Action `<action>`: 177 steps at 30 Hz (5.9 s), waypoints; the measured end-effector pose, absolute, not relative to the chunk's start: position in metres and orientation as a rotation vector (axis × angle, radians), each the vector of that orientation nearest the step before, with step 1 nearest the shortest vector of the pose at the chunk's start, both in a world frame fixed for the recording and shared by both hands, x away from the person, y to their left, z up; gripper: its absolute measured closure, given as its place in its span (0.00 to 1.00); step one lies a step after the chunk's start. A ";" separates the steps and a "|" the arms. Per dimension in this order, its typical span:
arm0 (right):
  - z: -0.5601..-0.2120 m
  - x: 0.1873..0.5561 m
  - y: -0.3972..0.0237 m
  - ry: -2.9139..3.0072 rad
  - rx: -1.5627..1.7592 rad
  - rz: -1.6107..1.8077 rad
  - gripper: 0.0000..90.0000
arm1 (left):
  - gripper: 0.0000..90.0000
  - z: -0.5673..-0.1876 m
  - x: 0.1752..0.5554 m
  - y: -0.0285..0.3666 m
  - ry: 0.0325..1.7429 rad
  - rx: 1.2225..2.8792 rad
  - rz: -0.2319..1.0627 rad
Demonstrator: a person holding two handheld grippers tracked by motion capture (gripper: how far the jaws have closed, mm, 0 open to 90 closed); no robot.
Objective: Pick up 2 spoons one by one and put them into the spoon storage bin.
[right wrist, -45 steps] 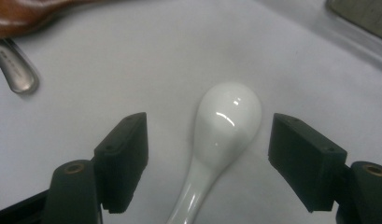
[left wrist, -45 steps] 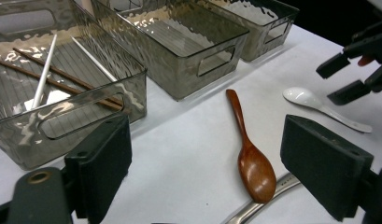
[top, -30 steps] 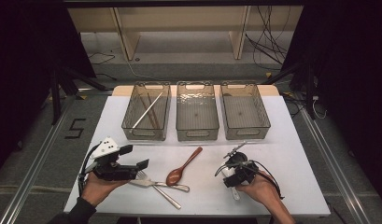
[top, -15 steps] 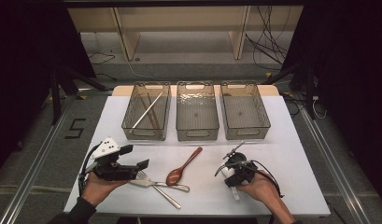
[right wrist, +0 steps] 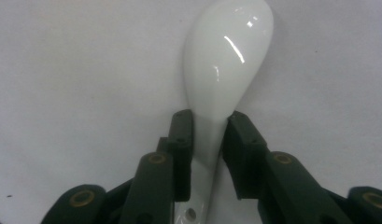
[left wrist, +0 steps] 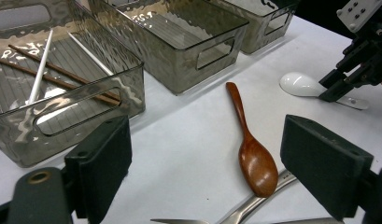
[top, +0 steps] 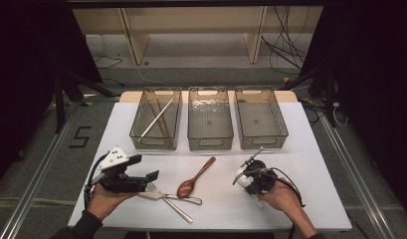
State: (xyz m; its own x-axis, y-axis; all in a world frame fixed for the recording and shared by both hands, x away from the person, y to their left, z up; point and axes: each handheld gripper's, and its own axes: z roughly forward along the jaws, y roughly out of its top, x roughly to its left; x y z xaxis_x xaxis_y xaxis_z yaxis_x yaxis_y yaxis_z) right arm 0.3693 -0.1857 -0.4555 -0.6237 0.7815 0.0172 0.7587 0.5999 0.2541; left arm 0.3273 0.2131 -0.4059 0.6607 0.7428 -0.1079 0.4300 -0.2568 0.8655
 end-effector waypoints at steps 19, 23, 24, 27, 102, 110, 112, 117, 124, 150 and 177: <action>-0.451 0.364 -0.180 2.759 1.248 0.466 0.95 | 0.18 -0.407 0.328 0.212 0.919 1.909 0.402; -0.450 0.363 -0.177 2.766 1.218 0.449 0.96 | 0.18 -0.407 0.328 0.212 0.920 1.908 0.404; -0.450 0.363 -0.177 2.768 1.221 0.449 0.96 | 0.18 -0.407 0.328 0.212 0.923 1.901 0.404; -0.449 0.364 -0.178 2.771 1.214 0.468 0.96 | 0.18 -0.407 0.328 0.213 0.924 1.900 0.402; -0.359 0.518 -0.108 2.419 1.275 0.889 0.96 | 0.18 -0.406 0.327 0.219 0.895 1.821 0.415; -0.367 0.530 -0.102 2.407 1.323 0.854 0.96 | 0.18 -0.406 0.327 0.219 0.891 1.828 0.415; -0.369 0.532 -0.102 2.408 1.330 0.848 0.95 | 0.18 -0.406 0.327 0.219 0.894 1.822 0.414; -0.374 0.536 -0.102 2.404 1.356 0.825 0.95 | 0.18 -0.406 0.327 0.219 0.889 1.828 0.413; -0.380 0.541 -0.100 2.418 1.379 0.830 0.79 | 0.18 -0.406 0.327 0.218 0.888 1.833 0.413; -0.391 0.448 -0.114 2.572 1.096 1.055 0.44 | 0.18 -0.406 0.327 0.218 0.904 1.822 0.424; -0.437 0.442 -0.087 2.669 1.035 0.897 0.81 | 0.18 -0.406 0.326 0.218 0.896 1.818 0.431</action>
State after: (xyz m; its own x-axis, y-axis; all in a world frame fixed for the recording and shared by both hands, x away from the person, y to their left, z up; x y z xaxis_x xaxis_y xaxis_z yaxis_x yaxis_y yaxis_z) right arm 0.4418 -0.0868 -0.4369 -0.7532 0.6529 0.0800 0.5687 0.5852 0.5781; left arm 0.3263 0.2184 -0.4056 0.6590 0.7442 -0.1093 0.3794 -0.2034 0.9026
